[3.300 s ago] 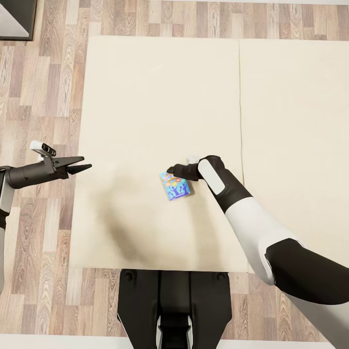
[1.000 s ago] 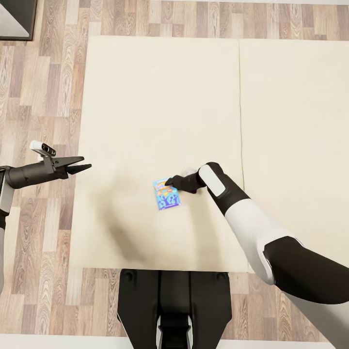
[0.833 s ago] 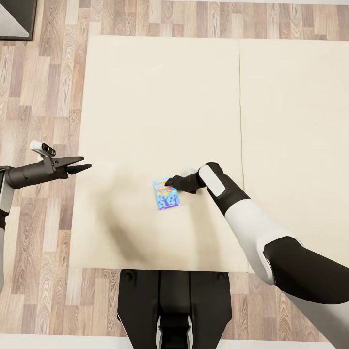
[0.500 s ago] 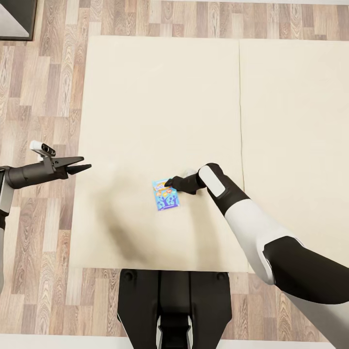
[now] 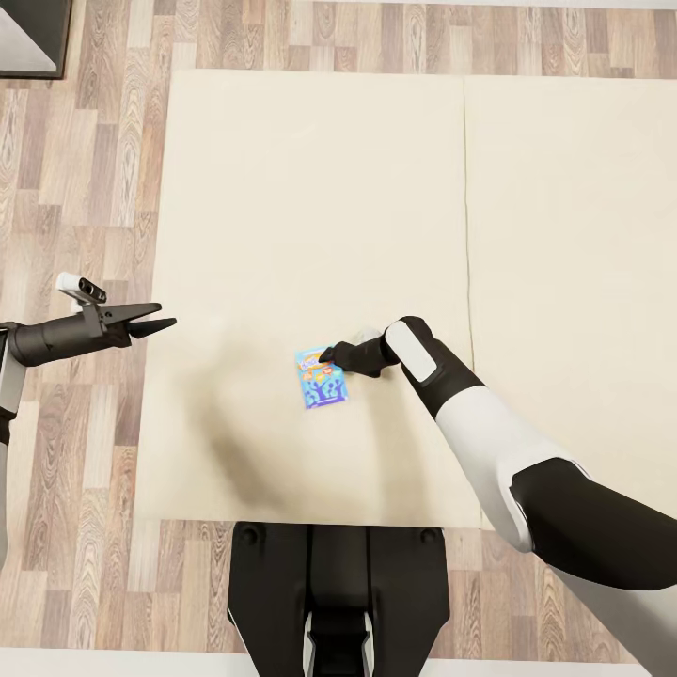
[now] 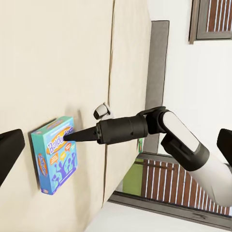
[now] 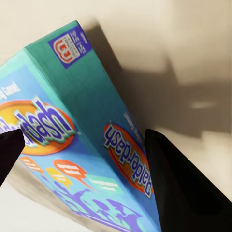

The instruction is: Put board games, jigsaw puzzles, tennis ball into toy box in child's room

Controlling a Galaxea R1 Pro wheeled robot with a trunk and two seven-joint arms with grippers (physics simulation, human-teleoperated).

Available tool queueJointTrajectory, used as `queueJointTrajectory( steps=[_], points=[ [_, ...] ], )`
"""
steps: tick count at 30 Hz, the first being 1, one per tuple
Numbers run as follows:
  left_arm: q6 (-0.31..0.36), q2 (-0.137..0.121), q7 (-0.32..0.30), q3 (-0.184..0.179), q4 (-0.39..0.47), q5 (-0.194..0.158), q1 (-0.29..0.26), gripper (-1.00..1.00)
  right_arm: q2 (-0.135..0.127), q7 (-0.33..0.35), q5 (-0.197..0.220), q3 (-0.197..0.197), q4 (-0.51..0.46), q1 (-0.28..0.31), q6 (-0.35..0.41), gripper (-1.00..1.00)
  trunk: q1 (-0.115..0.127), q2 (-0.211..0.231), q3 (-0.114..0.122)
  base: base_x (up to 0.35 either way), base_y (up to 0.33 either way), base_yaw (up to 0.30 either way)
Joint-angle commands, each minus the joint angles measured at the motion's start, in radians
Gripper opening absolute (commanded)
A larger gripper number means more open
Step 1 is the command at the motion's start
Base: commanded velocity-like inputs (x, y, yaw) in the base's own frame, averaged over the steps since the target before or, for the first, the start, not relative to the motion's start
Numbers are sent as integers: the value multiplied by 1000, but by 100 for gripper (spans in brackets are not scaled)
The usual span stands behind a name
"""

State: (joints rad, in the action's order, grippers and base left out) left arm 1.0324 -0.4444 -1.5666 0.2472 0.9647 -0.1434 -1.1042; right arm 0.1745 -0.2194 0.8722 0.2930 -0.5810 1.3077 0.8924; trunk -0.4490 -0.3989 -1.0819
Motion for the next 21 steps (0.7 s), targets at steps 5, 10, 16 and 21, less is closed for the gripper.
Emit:
queueJointTrajectory(
  steps=[5, 10, 16, 21],
  points=[
    [11, 0, -4, 0, 0, 1, 0, 100, 0, -12, -27, 3, 66, 0, 8, 100, -1, -1, -1, 0, 0, 0],
    [11, -9, -4, -1, 0, 1, 0, 100, 0, -14, -4, 3, 64, 0, 7, 100, -1, -1, -1, 0, 0, 0],
    [11, -14, -4, 0, 0, 1, 0, 100, 0, -15, 14, 3, 64, 0, 4, 100, -1, -1, 1, 0, 0, 0],
    [11, -14, -4, -1, 0, 1, 0, 100, 0, -15, 16, 3, 64, 0, 3, 100, -1, -1, 6, 0, 0, 0]
  ],
)
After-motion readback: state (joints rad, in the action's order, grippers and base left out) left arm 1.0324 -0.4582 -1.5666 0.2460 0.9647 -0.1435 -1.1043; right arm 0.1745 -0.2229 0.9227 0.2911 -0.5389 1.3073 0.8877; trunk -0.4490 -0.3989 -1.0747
